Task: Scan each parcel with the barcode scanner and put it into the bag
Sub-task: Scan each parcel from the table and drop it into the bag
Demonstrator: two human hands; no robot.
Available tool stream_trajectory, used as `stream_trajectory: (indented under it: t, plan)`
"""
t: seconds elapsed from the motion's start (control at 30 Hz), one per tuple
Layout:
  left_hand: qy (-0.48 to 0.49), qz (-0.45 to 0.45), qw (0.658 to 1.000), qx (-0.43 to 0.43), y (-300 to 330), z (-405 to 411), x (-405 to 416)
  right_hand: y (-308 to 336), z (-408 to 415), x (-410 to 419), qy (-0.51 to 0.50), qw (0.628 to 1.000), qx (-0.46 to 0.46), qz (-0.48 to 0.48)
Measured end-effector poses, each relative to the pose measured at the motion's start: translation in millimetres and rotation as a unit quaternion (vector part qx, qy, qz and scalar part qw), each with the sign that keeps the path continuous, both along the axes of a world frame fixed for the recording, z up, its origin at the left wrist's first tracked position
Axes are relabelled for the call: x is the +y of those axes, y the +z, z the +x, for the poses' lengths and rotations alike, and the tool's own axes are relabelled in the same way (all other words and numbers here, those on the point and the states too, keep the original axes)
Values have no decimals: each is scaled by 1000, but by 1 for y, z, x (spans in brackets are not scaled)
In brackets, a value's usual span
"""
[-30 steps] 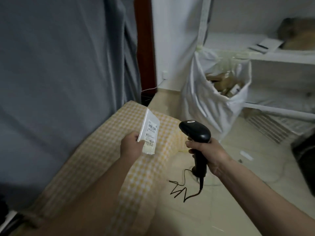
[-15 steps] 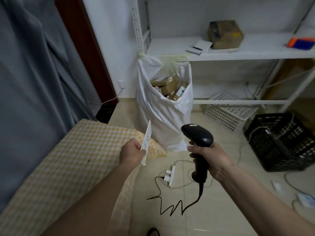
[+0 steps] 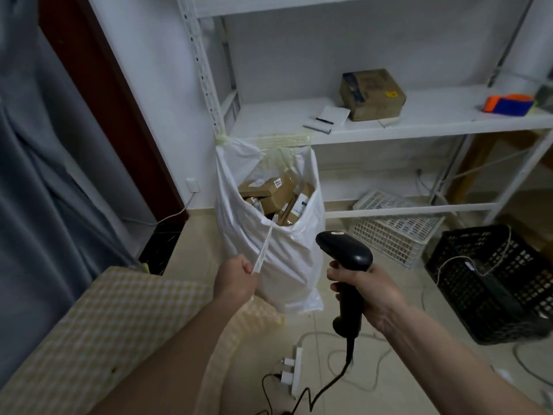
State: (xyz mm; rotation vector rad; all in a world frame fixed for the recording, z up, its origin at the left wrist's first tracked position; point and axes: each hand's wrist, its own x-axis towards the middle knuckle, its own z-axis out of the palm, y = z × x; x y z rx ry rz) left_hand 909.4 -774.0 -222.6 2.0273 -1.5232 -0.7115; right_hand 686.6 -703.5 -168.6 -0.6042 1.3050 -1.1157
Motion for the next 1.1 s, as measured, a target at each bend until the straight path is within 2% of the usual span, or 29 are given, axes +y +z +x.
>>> stream_trajectory:
  t: [0.27,0.47,0.77,1.1]
  plan:
    - [-7,-13,1000,-22,16,-4,-122,11,-4,-120,5,1000,-11,-18]
    - [-46,-1,998,-49,12,-13,-174,4,-7,-181,0,1000,-17,6]
    - [19,17,998,-56,19,2,-267,-2,3,-306,78,995,-68,10]
    - [-5,49,996,-74,11,-60,-404,-19,-43,-437,100,992,-63,46]
